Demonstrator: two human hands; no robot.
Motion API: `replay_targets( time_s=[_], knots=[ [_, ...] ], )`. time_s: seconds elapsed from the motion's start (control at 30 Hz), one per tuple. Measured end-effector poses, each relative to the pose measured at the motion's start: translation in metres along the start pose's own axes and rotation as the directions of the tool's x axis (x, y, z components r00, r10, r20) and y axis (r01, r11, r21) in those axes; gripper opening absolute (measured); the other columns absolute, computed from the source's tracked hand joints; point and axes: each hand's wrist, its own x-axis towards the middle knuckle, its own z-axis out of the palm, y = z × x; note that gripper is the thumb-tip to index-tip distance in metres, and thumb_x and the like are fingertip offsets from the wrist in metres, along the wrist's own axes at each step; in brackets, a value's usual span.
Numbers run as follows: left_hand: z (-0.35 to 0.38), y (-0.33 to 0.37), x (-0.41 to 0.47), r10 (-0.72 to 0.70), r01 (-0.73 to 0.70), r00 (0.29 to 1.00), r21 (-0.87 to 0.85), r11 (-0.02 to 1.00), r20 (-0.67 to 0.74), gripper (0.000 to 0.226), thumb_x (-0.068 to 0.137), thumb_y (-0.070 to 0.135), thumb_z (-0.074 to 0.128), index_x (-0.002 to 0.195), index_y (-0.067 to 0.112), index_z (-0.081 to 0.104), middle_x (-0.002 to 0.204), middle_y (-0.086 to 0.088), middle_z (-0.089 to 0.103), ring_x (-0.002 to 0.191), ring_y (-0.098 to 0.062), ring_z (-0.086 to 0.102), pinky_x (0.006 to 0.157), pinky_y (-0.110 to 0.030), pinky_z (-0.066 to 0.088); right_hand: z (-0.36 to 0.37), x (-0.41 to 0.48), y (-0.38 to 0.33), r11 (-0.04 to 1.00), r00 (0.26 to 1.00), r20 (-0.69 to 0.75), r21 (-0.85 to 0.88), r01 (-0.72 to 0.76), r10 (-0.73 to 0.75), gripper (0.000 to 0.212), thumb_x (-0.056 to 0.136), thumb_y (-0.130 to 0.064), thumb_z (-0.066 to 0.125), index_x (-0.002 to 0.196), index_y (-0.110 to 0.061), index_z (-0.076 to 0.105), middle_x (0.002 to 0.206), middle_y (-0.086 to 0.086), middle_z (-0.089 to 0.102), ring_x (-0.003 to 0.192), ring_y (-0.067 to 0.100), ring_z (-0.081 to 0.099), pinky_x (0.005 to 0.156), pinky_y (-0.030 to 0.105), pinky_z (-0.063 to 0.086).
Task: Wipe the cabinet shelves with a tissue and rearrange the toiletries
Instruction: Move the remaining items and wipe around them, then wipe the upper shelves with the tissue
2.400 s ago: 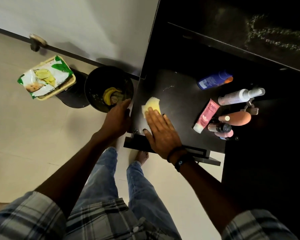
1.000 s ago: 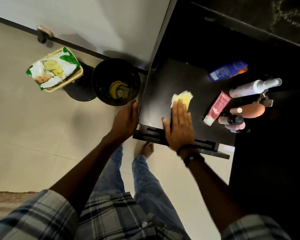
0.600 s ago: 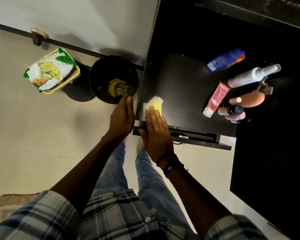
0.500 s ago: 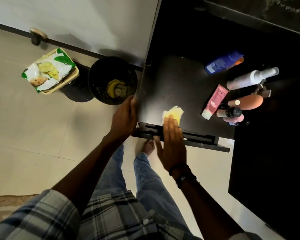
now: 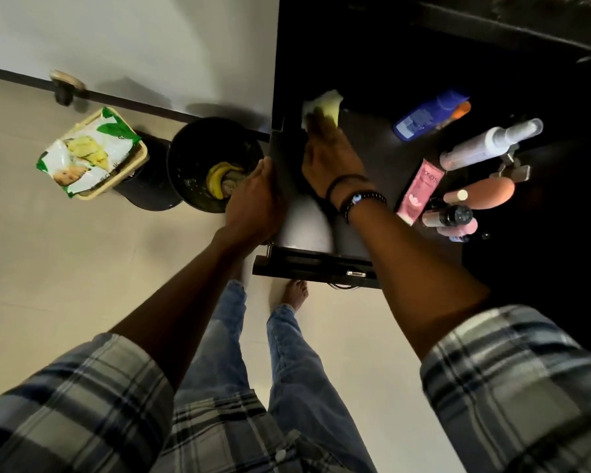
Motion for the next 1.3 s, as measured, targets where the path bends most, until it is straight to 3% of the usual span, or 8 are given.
replay_targets(
  time_s=[0.4, 0.6, 0.7, 0.83, 0.93, 1.07, 1.23, 1.3],
  knots=[
    [-0.015, -0.005, -0.002, 0.030, -0.049, 0.983, 0.102, 0.994, 0.184, 0.071, 0.090, 0.014, 0.050, 0.149, 0.008, 0.011, 0.155, -0.012, 0.022, 0.142, -0.027, 0.023, 0.113, -0.039, 0.026, -0.045, 0.030, 0.008, 0.977, 0.978, 0.025, -0.060, -0.205, 0.207, 0.038, 0.092, -0.009, 0.047, 0.130, -0.002, 0.049, 0.129, 0.022, 0.055, 0.117, 0.037, 0.054, 0.096, 0.040, 0.043],
    [-0.028, -0.004, -0.016, 0.034, -0.057, 0.974, 0.095, 0.994, 0.223, 0.062, 0.091, 0.015, 0.049, 0.146, 0.013, 0.022, 0.150, -0.015, 0.032, 0.119, -0.035, 0.052, 0.087, -0.044, 0.052, 0.006, -0.091, -0.028, 0.997, 0.998, -0.036, 0.040, 0.060, -0.058, 0.055, 0.088, 0.002, 0.054, 0.141, -0.002, 0.039, 0.149, 0.017, 0.037, 0.136, 0.032, 0.039, 0.109, 0.039, 0.037],
    [-0.034, 0.004, -0.045, 0.054, -0.078, 0.970, 0.091, 0.993, 0.236, 0.050, 0.090, 0.012, 0.050, 0.138, 0.012, 0.035, 0.138, -0.016, 0.046, 0.096, -0.031, 0.062, 0.067, -0.032, 0.050, 0.012, -0.162, -0.030, 0.999, 0.990, 0.134, -0.012, 0.051, -0.049, 0.063, 0.090, 0.008, 0.042, 0.148, -0.003, 0.020, 0.156, 0.018, 0.019, 0.143, 0.028, 0.025, 0.114, 0.033, 0.029],
    [-0.040, 0.019, -0.085, 0.049, -0.061, 0.965, 0.037, 0.997, 0.258, 0.037, 0.083, 0.003, 0.050, 0.120, 0.010, 0.049, 0.113, -0.014, 0.061, 0.090, -0.032, 0.062, 0.069, -0.037, 0.050, 0.006, -0.217, -0.017, 0.961, 0.965, 0.223, 0.203, -0.186, 0.140, 0.044, 0.089, -0.001, 0.047, 0.130, -0.013, 0.056, 0.129, 0.015, 0.059, 0.118, 0.029, 0.057, 0.098, 0.023, 0.041],
    [-0.052, 0.037, -0.100, 0.088, -0.104, 0.958, 0.046, 0.993, 0.274, 0.047, 0.083, 0.004, 0.049, 0.130, 0.009, 0.045, 0.127, -0.019, 0.056, 0.105, -0.038, 0.059, 0.083, -0.044, 0.051, -0.029, -0.212, -0.013, 0.781, 0.936, 0.002, 0.551, -0.295, 0.353, 0.028, 0.088, 0.001, 0.055, 0.107, -0.008, 0.072, 0.107, 0.011, 0.072, 0.100, 0.016, 0.066, 0.086, 0.006, 0.041],
    [-0.084, 0.068, -0.084, 0.229, -0.226, 0.962, -0.033, 0.973, 0.146, 0.049, 0.089, 0.008, 0.051, 0.136, 0.013, 0.038, 0.132, -0.017, 0.053, 0.112, -0.035, 0.058, 0.092, -0.045, 0.049, -0.122, -0.178, -0.028, 0.671, 0.887, -0.264, 0.738, -0.066, 0.378, 0.030, 0.088, 0.003, 0.054, 0.111, -0.008, 0.070, 0.106, -0.005, 0.068, 0.090, -0.012, 0.061, 0.083, 0.009, 0.048],
    [-0.138, 0.121, -0.069, 0.353, -0.402, 0.890, -0.132, 0.906, -0.290, 0.043, 0.093, 0.011, 0.039, 0.135, 0.005, 0.046, 0.137, -0.012, 0.052, 0.128, -0.024, 0.048, 0.110, -0.033, 0.035, -0.218, -0.167, -0.055, 0.654, 0.760, -0.548, 0.723, 0.221, 0.350, 0.035, 0.089, -0.002, 0.054, 0.119, -0.016, 0.065, 0.120, -0.005, 0.066, 0.115, 0.006, 0.060, 0.106, 0.028, 0.043],
    [-0.156, 0.135, -0.068, 0.419, -0.486, 0.835, -0.121, 0.865, -0.357, 0.047, 0.089, 0.008, 0.037, 0.134, 0.004, 0.048, 0.136, -0.013, 0.053, 0.127, -0.024, 0.049, 0.110, -0.033, 0.035, -0.240, -0.163, -0.053, 0.742, 0.670, -0.673, 0.613, 0.271, 0.312, 0.038, 0.086, 0.004, 0.054, 0.119, -0.011, 0.065, 0.123, 0.001, 0.065, 0.118, 0.009, 0.059, 0.104, 0.022, 0.043]
  ],
)
